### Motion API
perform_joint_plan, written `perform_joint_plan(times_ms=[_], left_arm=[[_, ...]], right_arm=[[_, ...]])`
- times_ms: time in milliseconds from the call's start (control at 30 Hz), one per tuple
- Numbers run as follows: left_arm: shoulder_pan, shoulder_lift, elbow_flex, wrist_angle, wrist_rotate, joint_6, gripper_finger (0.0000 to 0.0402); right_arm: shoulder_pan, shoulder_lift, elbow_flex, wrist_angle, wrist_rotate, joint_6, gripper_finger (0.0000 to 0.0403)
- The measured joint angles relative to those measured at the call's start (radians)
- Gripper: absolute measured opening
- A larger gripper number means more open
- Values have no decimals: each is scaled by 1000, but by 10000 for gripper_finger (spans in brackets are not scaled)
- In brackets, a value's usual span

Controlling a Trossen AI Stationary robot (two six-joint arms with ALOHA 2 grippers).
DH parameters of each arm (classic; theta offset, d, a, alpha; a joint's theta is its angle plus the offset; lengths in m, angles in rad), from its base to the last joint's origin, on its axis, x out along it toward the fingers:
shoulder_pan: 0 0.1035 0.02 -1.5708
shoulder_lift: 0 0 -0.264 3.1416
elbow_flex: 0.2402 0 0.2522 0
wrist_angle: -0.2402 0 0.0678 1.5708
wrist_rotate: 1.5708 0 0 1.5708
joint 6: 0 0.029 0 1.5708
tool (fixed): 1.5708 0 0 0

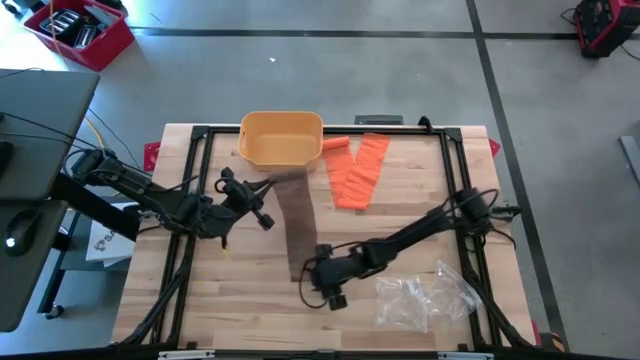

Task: Roll bandage
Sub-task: Roll the brown bandage

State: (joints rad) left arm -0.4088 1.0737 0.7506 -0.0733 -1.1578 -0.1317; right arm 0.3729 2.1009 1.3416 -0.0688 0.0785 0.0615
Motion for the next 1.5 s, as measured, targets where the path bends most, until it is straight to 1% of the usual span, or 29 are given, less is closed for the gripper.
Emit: perform_joint_plan(times_ms=[100, 200, 267, 333, 467, 500, 667, 833, 900, 967, 1033, 1100, 1167, 1267, 1367, 1467, 1500], left_arm=[[-5, 0, 0, -43, 45, -44, 14], [-7, 0, 0, -87, 55, -77, 14], [-7, 0, 0, -117, 56, -100, 14], [-6, 0, 0, -138, 56, -122, 14], [-6, 0, 0, -174, 43, -159, 14], [-6, 0, 0, -176, 33, -167, 14], [-6, 0, 0, -190, 11, -181, 14], [-13, 0, -1, -191, 11, -201, 14], [-22, 0, -13, -184, 8, -225, 14], [-36, 0, -44, -158, 9, -255, 14], [-56, 1, -83, -112, 27, -288, 11], [-81, 7, -128, -45, 47, -316, 9], [-109, 20, -172, 26, 59, -340, 9], [-149, 47, -222, 127, 72, -374, 8], [-184, 100, -234, 184, 86, -412, 8], [-205, 171, -234, 248, 128, -415, 7], [-210, 197, -234, 269, 155, -415, 7]], right_arm=[[0, 70, 82, -49, 49, 6, 145], [0, 128, 148, -111, 102, 10, 126], [-3, 150, 185, -147, 103, 17, 108], [-8, 165, 211, -192, 86, 43, 84], [-13, 163, 223, -244, 62, 61, 16], [-13, 161, 222, -256, 63, 56, 9], [17, 91, 211, -339, 86, 50, 3], [103, -71, 217, -360, 148, 69, 2], [147, -128, 216, -357, 189, 69, 2], [194, -188, 214, -338, 244, 69, 1], [243, -249, 215, -297, 324, 63, 1], [292, -299, 216, -251, 403, 40, 1], [337, -336, 216, -204, 456, 2, 1], [388, -384, 215, -108, 487, -85, 0], [426, -424, 216, -5, 489, -185, 0], [447, -449, 216, 87, 492, -300, 0], [449, -460, 216, 125, 508, -331, 0]])
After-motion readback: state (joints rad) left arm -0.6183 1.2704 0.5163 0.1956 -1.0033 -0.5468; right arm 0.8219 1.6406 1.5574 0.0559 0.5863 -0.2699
